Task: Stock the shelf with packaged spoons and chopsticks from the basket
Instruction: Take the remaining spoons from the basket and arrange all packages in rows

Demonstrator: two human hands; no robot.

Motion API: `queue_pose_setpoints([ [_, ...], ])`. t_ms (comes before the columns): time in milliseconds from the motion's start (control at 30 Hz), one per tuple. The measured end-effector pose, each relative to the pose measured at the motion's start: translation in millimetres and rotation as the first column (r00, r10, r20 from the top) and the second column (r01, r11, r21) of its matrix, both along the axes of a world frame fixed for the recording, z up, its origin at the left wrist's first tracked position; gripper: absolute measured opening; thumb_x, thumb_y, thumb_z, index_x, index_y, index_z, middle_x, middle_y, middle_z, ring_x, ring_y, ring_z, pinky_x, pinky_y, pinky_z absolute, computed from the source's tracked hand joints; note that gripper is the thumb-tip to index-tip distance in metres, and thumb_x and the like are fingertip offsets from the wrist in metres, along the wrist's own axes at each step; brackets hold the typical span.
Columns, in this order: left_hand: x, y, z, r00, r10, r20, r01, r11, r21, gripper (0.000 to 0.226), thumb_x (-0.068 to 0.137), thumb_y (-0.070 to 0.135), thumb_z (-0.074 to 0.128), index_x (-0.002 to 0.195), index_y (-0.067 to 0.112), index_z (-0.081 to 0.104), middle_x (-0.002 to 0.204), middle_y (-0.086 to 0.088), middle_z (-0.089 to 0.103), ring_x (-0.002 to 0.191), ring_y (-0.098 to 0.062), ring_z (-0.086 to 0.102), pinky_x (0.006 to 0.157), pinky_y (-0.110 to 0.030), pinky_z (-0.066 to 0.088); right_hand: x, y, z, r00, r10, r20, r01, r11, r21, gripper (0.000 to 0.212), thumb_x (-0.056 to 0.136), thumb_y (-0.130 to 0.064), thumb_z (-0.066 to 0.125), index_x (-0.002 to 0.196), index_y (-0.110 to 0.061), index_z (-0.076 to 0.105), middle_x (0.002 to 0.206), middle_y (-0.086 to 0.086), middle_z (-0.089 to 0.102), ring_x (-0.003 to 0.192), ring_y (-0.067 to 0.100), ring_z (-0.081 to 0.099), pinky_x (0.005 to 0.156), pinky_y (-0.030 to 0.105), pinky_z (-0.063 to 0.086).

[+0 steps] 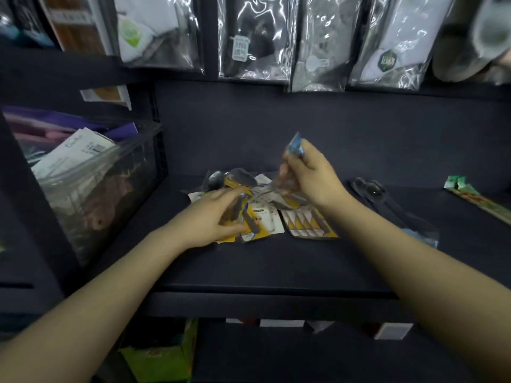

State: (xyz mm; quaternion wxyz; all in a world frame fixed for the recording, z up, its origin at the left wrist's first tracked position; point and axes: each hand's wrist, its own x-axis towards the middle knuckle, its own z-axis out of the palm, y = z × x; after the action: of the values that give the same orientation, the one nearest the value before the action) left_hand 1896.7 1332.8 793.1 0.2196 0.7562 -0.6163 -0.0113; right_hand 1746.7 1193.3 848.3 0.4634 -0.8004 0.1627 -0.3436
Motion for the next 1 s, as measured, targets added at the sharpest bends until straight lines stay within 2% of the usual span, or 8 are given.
queue_pose_setpoints([
  [167,-5.0,-15.7,2.3,0.992,-0.036,0.124,0.036,0.999,0.001,0.042,0.094,0.020,0.042,0.136,0.025,0.040,0.147,0.005,0.036,0.135,-0.013,0.033,0.105,-0.021,0.027,-21.6,-12.4,-20.1,0.937,-0.063,-0.343,-0.058,0.942,-0.331,0.024,0.094,-0.018,0.045,0.070,-0.020,0.048,0.057,-0.006,0.045,0.048,0.004,0.042,0.054,0.023,0.033],
  [300,1.4,-10.9,-1.4,1.000,-0.010,0.020,0.012,0.997,-0.075,0.037,0.095,0.018,0.039,0.131,0.023,0.047,0.145,0.004,0.038,0.136,-0.013,0.032,0.104,-0.017,0.024,-30.1,-12.6,-31.2,0.756,-0.377,-0.535,-0.077,0.760,-0.645,0.034,0.079,-0.053,0.060,0.095,-0.023,0.064,0.086,-0.002,0.061,0.078,0.018,0.060,0.062,0.029,0.043],
  [400,-2.9,-10.9,-5.3,0.997,0.019,0.071,-0.024,0.997,0.069,0.046,0.089,0.037,0.050,0.132,0.021,0.047,0.149,0.004,0.032,0.137,-0.012,0.029,0.108,-0.022,0.024,-27.1,-13.8,-37.1,0.662,-0.577,-0.479,-0.164,0.513,-0.843,0.031,0.089,-0.031,0.053,0.115,-0.016,0.059,0.117,0.006,0.055,0.104,0.031,0.056,0.066,0.031,0.037],
  [533,-14.5,-14.0,3.1,0.999,0.049,-0.008,-0.049,0.997,0.063,0.085,0.064,0.072,0.034,0.135,0.026,0.038,0.133,0.003,0.051,0.124,-0.015,0.045,0.099,-0.027,0.038,-36.0,-20.8,-28.6,0.742,-0.571,-0.352,-0.217,0.292,-0.931,0.020,0.084,-0.012,0.048,0.098,-0.015,0.062,0.103,0.006,0.066,0.106,0.029,0.049,0.071,0.030,0.025],
  [600,-23.8,-19.7,6.0,0.996,0.074,-0.043,-0.075,0.996,-0.044,0.085,0.068,0.070,0.038,0.140,0.026,0.027,0.136,-0.002,0.048,0.127,-0.018,0.042,0.099,-0.029,0.036,-52.9,-33.7,-23.3,0.781,-0.509,-0.363,-0.130,0.436,-0.891,0.010,0.086,-0.019,0.051,0.087,-0.018,0.061,0.091,0.007,0.067,0.099,0.031,0.052,0.072,0.032,0.030],
  [700,-41.2,-33.7,8.1,0.989,0.128,-0.077,-0.141,0.972,-0.188,0.082,0.082,0.050,0.053,0.145,0.020,0.010,0.147,-0.005,0.036,0.135,-0.021,0.033,0.108,-0.035,0.032,-89.2,-54.7,-20.0,0.870,-0.334,-0.363,0.083,0.825,-0.560,0.028,0.092,-0.026,0.051,0.065,-0.022,0.045,0.062,0.000,0.048,0.068,0.024,0.049,0.062,0.034,0.037],
  [867,-73.6,-71.6,10.8,0.993,-0.055,0.103,0.057,0.998,-0.016,0.073,0.082,0.054,0.051,0.142,0.021,0.024,0.151,-0.003,0.028,0.138,-0.020,0.026,0.112,-0.032,0.025,-119.9,-94.4,-29.9,0.752,-0.574,-0.325,0.422,0.797,-0.433,0.030,0.094,-0.032,0.047,0.071,-0.013,0.043,0.068,0.001,0.049,0.068,0.027,0.048,0.051,0.031,0.029],
  [1000,-98.6,-112.8,7.6,0.957,-0.121,0.263,0.044,0.959,0.280,0.081,0.075,0.066,0.049,0.143,0.030,0.021,0.155,-0.001,0.018,0.142,-0.024,0.017,0.115,-0.036,0.019,-135.7,-125.0,-40.0,0.667,-0.611,-0.427,0.446,0.786,-0.427,0.024,0.091,-0.014,0.046,0.111,-0.001,0.049,0.105,0.022,0.061,0.095,0.039,0.057,0.067,0.031,0.036],
])
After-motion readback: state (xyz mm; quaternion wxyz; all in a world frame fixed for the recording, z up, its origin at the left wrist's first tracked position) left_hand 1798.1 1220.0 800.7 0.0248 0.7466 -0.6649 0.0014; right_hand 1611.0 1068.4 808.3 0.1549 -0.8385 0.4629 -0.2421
